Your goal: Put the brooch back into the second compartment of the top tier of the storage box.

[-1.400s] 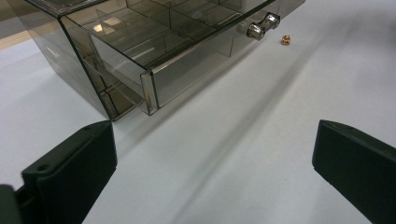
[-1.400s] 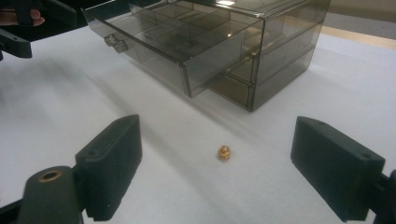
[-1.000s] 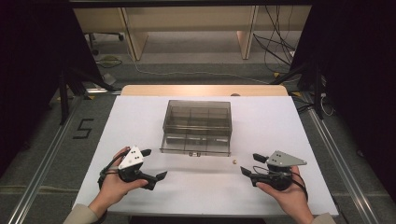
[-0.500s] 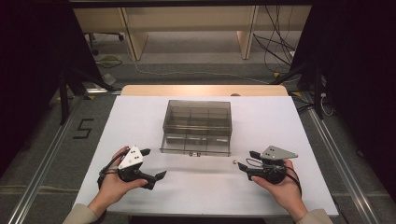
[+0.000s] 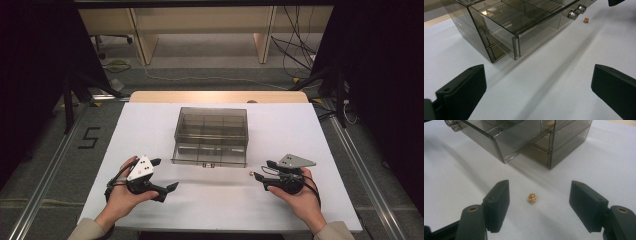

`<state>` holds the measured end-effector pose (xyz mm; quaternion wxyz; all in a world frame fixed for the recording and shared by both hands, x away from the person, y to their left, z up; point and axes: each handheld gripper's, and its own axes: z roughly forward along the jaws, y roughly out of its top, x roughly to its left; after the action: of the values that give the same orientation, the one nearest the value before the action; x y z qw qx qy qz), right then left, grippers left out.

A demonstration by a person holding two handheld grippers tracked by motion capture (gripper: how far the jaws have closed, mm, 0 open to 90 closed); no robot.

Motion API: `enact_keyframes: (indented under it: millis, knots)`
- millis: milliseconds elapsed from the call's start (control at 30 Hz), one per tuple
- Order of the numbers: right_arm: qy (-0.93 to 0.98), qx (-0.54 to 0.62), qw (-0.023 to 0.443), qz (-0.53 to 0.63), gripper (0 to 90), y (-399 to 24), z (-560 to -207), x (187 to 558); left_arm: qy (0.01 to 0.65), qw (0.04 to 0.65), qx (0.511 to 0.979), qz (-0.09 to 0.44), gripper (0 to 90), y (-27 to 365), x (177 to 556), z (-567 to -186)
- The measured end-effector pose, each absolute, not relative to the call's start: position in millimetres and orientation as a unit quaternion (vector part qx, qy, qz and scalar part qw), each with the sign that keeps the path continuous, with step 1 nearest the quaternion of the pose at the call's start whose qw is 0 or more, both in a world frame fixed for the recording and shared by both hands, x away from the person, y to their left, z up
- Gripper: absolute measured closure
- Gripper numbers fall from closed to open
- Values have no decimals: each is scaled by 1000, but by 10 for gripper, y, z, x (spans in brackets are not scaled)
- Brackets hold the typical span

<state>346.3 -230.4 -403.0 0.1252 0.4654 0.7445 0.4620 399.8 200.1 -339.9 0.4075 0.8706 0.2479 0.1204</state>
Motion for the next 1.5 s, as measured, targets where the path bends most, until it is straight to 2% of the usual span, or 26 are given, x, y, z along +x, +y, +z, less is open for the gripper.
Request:
enact_keyframes:
  millis: [367,1500]
  knots:
    - [750,467,121,453,348,-2259,-4066,3548,250,407,870,119,0,1994,4007,-3420]
    - [793,455,93,394,615,-2019,-4209,3780,251,408,870,119,0,1998,4003,-3425]
